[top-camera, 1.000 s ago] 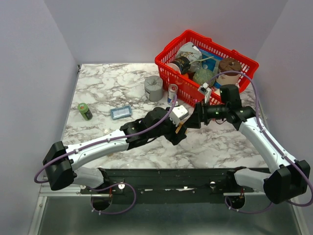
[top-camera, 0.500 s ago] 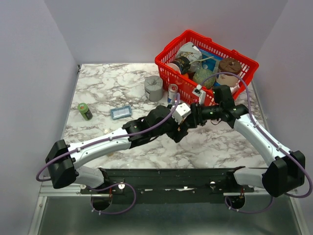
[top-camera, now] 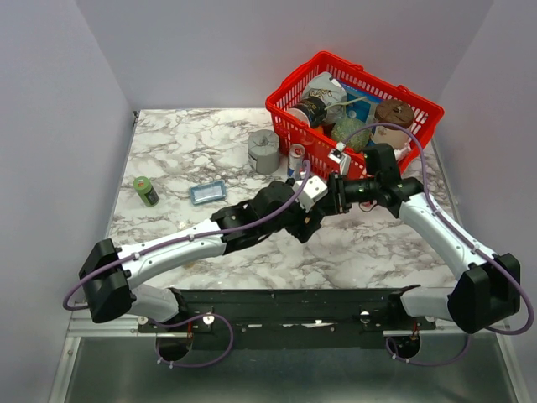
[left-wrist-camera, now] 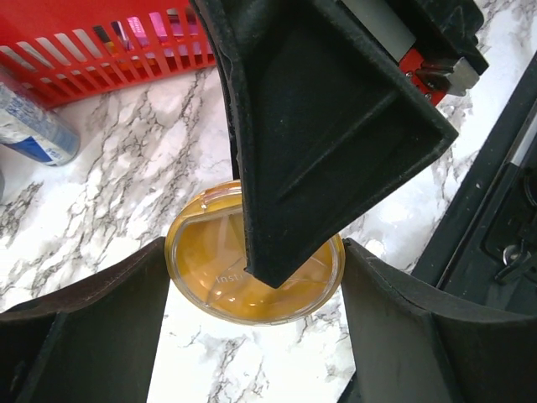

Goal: Sort the pills into containers

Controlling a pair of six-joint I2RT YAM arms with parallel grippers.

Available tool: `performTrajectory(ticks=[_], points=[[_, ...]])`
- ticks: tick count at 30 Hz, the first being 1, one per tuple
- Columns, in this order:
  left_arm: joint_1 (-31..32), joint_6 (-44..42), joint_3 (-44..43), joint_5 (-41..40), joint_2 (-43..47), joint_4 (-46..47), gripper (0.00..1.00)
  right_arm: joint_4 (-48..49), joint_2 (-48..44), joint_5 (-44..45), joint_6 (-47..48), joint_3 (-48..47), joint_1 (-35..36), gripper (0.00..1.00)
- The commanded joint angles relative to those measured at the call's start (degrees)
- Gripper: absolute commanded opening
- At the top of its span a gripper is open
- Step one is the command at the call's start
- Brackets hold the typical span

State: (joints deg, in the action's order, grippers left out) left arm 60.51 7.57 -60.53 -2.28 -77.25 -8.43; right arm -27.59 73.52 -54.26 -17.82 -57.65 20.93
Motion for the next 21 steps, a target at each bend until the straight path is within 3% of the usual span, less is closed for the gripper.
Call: performTrajectory(ticks=[1, 9, 21], points=[[0.5, 0.5, 0.1, -1.9, 2.9, 3.3, 0.69, 4.0, 0.0, -6.6, -3.2, 0.5, 0.5, 0.33], [0.3, 1.9, 2.4, -1.8, 6.9, 4.3, 0.98, 7.4, -0.2, -10.2, -6.4, 1.5, 0.5, 0.27], [-1.6, 4.0, 13.2, 2.7, 22.0, 8.0, 0.99, 14.1, -2.0, -15.4, -11.6, 3.2, 0.4, 0.26]])
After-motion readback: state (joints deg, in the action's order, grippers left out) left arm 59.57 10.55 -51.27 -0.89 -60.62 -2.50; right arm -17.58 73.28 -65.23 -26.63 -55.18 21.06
